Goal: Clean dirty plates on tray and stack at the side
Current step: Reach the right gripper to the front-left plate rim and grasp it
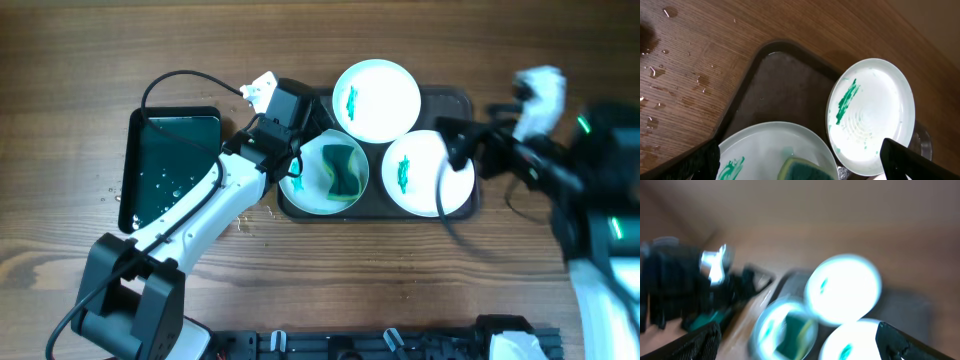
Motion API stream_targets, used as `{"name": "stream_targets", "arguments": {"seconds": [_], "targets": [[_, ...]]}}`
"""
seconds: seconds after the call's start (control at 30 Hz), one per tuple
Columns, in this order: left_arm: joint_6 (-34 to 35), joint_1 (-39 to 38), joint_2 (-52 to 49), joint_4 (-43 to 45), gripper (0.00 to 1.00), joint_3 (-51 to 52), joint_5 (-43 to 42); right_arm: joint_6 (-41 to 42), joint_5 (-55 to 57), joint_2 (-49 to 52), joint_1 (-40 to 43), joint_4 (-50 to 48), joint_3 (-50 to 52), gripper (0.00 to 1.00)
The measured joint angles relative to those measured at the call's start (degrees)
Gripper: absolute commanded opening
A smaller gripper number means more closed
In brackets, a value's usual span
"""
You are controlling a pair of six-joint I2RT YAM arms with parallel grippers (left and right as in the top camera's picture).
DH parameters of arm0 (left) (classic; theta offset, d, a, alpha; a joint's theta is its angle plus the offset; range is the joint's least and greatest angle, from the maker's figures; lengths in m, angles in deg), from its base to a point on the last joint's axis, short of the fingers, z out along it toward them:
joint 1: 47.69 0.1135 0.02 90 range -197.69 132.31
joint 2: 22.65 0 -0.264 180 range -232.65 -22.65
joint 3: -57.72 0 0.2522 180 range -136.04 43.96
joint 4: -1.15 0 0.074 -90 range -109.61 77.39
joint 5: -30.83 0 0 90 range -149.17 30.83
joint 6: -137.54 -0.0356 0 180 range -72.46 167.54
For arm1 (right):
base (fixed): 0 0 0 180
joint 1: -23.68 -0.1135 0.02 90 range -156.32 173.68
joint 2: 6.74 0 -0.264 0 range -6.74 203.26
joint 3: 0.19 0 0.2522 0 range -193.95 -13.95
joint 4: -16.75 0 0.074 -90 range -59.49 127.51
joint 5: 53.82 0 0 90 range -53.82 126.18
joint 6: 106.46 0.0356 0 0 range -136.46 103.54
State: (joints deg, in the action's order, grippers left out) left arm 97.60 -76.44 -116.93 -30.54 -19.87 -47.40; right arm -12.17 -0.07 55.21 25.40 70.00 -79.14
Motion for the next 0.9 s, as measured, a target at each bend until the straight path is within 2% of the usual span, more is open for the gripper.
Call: {"name": "stream_targets", "arguments": {"seconds": [0.07, 0.2, 0.37, 0.5, 0.53, 0.6, 0.63, 0.77, 0.9], "targets": [[0.0, 0.0, 0.0, 0.0, 1.0, 0.0, 0.0, -1.07, -5.22, 7.87, -0.35, 0.07, 0.0, 0.63], [0.0, 0.0, 0.0, -0.13, 1.0, 0.0, 0.0, -1.62, -6.1, 20.09, -3.65, 1.97, -0.11, 0.65], [0.0, 0.0, 0.0, -1.11, 1.0, 0.0, 0.0, -1.66, 5.42, 31.26, -12.66, 7.3, -1.84, 0.68], [0.0, 0.0, 0.0, -1.14, 1.0, 0.0, 0.0, -1.66, 12.81, 34.8, -17.77, 3.58, -3.91, 0.66], [0.0, 0.0, 0.0, -1.14, 1.0, 0.0, 0.02, -1.68, 13.92, 35.28, -18.49, 2.36, -4.24, 0.61], [0.0, 0.04, 0.0, -1.25, 0.94, 0.0, 0.0, -1.77, 15.19, 36.0, -19.45, 0.2, -4.37, 0.41], [-0.04, 0.09, 0.0, -1.49, 0.93, 0.0, 0.0, -1.88, 15.8, 36.48, -19.71, -0.92, -4.46, 0.37], [-0.02, 1.07, 0.0, -2.67, 0.94, 0.0, 0.0, -2.25, 17.14, 39.12, -19.85, -2.89, -4.61, 0.37], [-0.02, 1.49, 0.0, -3.52, 0.89, 0.0, -0.04, -2.25, 17.46, 41.55, -19.87, -3.02, -4.61, 0.37]]}}
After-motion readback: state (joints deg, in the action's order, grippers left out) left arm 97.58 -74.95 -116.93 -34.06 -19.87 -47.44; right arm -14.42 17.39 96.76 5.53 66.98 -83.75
